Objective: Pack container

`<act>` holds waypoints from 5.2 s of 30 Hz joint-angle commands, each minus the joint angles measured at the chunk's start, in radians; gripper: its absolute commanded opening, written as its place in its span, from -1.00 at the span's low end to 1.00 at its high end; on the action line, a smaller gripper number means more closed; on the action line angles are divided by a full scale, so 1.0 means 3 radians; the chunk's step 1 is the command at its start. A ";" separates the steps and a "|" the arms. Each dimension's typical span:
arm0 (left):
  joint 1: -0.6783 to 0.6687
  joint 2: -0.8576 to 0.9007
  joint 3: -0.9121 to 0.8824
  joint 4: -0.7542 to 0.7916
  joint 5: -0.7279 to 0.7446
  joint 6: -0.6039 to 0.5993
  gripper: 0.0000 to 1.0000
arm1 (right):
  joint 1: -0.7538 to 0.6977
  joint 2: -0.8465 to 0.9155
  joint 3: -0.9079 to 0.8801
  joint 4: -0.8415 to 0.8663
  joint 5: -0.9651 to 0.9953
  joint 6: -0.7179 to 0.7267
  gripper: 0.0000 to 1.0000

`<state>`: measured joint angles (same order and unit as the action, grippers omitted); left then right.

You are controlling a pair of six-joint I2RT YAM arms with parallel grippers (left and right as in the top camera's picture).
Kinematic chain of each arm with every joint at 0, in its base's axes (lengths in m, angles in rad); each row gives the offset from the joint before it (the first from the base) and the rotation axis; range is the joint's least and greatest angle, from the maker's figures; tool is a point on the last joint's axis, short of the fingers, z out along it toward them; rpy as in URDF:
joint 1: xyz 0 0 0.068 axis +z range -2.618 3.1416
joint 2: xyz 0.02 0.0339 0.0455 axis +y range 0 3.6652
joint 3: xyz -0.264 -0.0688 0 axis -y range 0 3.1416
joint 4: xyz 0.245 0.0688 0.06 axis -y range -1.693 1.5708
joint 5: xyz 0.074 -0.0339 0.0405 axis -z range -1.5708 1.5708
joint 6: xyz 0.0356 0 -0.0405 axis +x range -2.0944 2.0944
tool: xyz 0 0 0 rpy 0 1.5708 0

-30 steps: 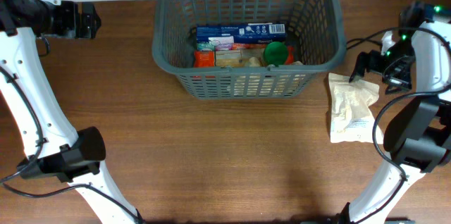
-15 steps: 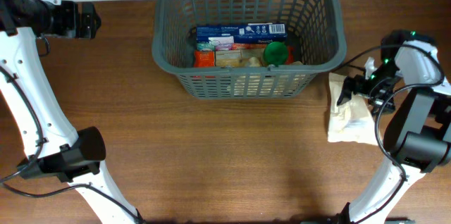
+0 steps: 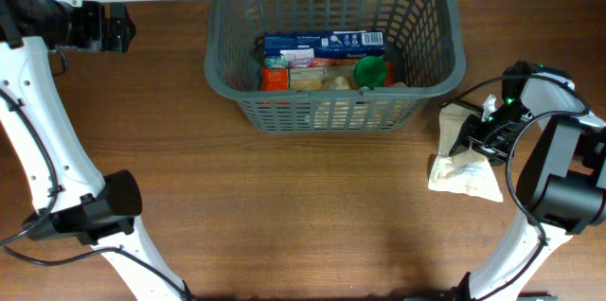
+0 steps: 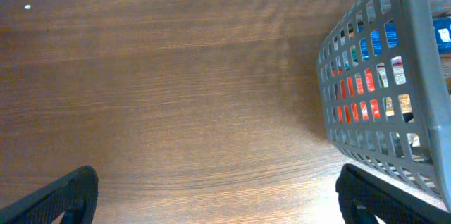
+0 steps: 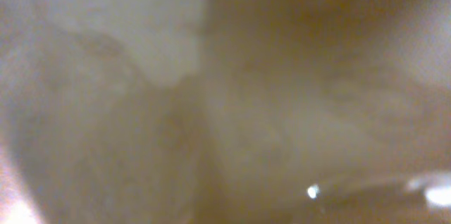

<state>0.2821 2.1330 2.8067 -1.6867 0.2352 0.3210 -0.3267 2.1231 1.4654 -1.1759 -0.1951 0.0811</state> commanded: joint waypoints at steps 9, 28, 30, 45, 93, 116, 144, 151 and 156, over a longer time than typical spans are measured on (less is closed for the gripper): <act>0.0008 -0.0005 -0.0013 -0.0001 0.0014 -0.0023 0.99 | -0.0098 -0.0078 0.0323 -0.0270 -0.0028 0.0098 -0.59; 0.0008 -0.0005 -0.0013 -0.0001 0.0014 -0.0023 0.98 | -0.0221 -0.0324 0.5032 -0.1734 -0.1654 0.0109 -0.73; 0.0008 -0.0005 -0.0013 -0.0001 0.0014 -0.0023 0.99 | 0.0061 -0.0326 0.5460 -0.1736 -0.1719 0.0108 -0.89; 0.0008 -0.0005 -0.0013 -0.0001 0.0014 -0.0023 0.99 | 0.2221 0.0303 0.4986 -0.1186 -0.0041 -0.0895 -0.92; 0.0008 -0.0005 -0.0013 -0.0001 0.0014 -0.0023 0.99 | 0.0479 -0.0888 0.4494 -0.0984 0.0562 -0.0304 0.33; 0.0001 -0.0005 -0.0013 -0.0001 0.0014 -0.0023 0.99 | -0.1091 -0.2586 0.4128 -0.1591 -0.0450 -0.0544 0.32; 0.0001 -0.0005 -0.0013 -0.0001 0.0014 -0.0023 0.99 | -0.1100 -0.3960 -0.0210 -0.0661 -0.0793 0.1027 0.98; 0.0001 -0.0005 -0.0013 -0.0001 0.0014 -0.0023 0.99 | -0.0828 -0.3652 -0.0609 0.0235 -0.0785 -0.0229 0.98; 0.0001 -0.0005 -0.0013 -0.0001 0.0014 -0.0023 0.99 | -0.0037 -0.3981 -0.1462 0.1995 -0.0781 -0.0867 0.98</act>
<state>0.2817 2.1330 2.8056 -1.6871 0.2356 0.3210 -0.4778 1.0138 1.1671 -0.7593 -0.4232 0.0059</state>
